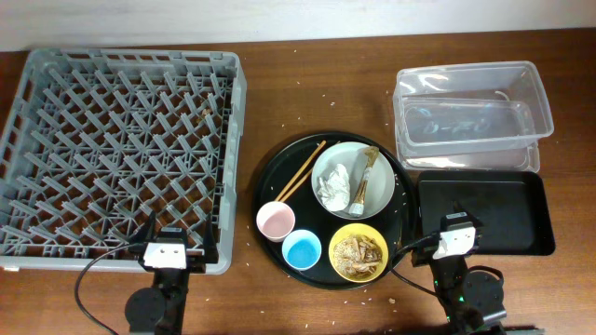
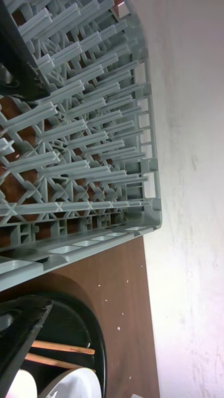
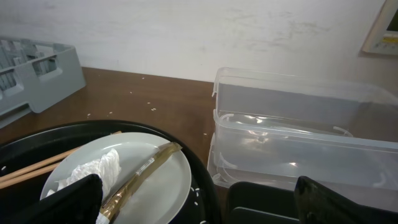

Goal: Sort waste into correct bins and load items into the dishwasher rack

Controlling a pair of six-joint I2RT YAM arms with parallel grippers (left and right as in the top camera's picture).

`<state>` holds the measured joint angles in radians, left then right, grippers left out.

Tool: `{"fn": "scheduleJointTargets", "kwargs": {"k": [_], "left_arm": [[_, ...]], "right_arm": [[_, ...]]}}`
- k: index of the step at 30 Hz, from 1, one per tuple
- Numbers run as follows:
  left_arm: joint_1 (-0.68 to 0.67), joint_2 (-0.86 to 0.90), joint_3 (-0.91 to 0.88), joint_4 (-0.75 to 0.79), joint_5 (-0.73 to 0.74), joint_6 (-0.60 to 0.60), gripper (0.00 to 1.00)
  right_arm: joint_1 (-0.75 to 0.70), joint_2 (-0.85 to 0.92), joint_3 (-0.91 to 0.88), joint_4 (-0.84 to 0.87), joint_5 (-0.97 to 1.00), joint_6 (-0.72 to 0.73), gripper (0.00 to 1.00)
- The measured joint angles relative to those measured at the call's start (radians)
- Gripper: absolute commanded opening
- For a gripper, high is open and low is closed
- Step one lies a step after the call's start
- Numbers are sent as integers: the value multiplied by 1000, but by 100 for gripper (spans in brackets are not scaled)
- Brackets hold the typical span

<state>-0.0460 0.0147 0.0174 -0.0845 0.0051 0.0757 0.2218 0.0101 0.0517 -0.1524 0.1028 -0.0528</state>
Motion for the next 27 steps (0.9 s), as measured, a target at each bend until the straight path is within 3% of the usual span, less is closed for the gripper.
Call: {"fn": "scheduleJointTargets", "kwargs": {"k": [27], "left_arm": [[0,0,0,11,37,0,99]], "right_arm": [[0,0,0,0,0,0,98]]}}
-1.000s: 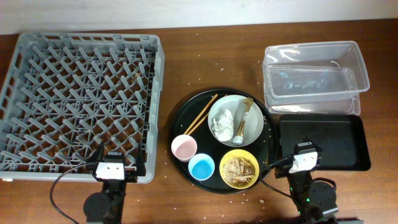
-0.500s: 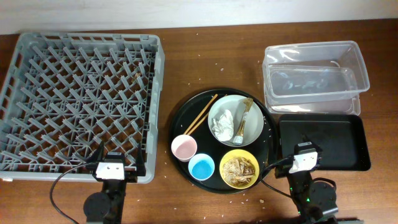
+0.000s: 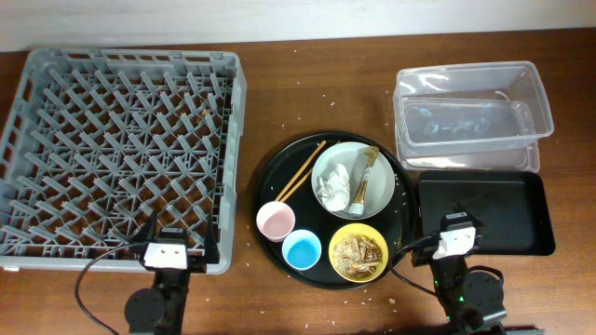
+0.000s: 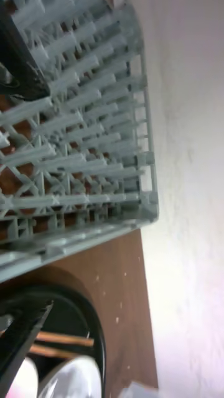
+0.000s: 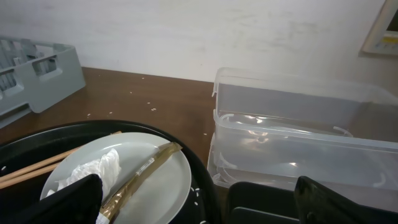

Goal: Sort waste into correct bins and load items into the dishwasher rack

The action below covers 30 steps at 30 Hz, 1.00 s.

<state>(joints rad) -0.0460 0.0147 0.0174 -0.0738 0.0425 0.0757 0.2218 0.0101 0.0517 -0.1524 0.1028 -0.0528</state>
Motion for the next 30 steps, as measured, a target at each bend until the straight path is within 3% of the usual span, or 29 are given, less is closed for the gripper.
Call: {"fn": "scheduleJointTargets", "kwargs": {"k": [7,11,15,21,25,29,30], "left_arm": [[0,0,3,198,130,0,99],[0,69,111,158,149,-35,99],[0,357,437,-59,175,-69,99],[2,953,1092,-573,367,-82,99],[1,1231,1377,-822,452,-84,99],[1,1323,1420,-866,481,-85,99],[1,1342,1420,-875,486,-85,99]], "right_arm": [[0,0,11,47,-146,83,98],[0,43,163,-53,-181,114,98],[0,227,479,-333,-195,129,98],[0,674,951,-759,-275,132,99],[0,900,1116,-753,-387,157,98],[0,1103,1135,-747,-503,239,98],[0,1182,1136,-770,-491,280,81]]}}
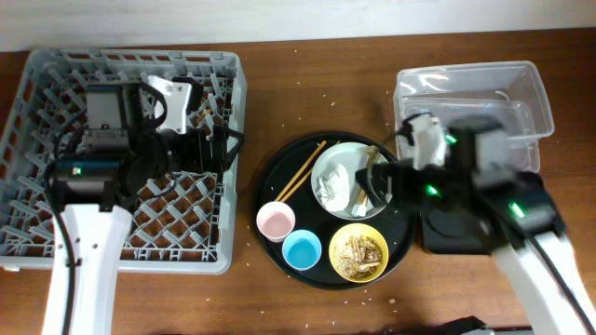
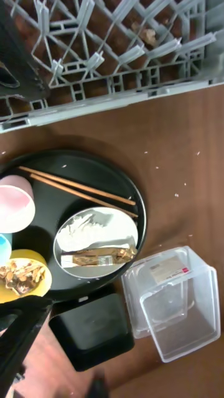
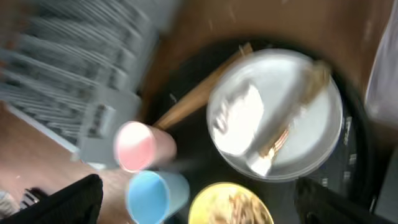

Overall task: Sort waste into correct bins and load items into the dishwasher rack
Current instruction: 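Grasp the tissue and gold wrapper on the white plate with the right gripper, then move the right gripper over the clear plastic bin and release the waste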

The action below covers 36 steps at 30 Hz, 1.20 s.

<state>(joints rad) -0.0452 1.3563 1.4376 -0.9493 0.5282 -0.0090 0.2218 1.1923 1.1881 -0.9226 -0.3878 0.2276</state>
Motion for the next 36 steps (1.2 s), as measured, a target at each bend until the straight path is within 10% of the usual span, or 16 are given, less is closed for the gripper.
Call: {"fn": "scheduleJointTargets", "kwargs": {"k": [7,9,11,24,26,32,36], "left_arm": [[0,3,1,-3,15,0,99],[0,3,1,-5,16,0,99],[0,3,1,-5,16,0,99],[0,3,2,-5,15,0,99],[0,3,3,-5,16,0,99],[0,3,5,-7,19,0,99],[0,3,6,-8,19,0,99]], "right_arm": [[2,479,3,18,76,119,59],[2,637,3,61,91,150,19],[2,700,3,82,96,165,4],[-256,283,227,102,347,159,4],[-328,424,227,191,372,175,79],[-400,463,220,111,30,59,79],[-150,333,232,-146,-58,5,75]]}}
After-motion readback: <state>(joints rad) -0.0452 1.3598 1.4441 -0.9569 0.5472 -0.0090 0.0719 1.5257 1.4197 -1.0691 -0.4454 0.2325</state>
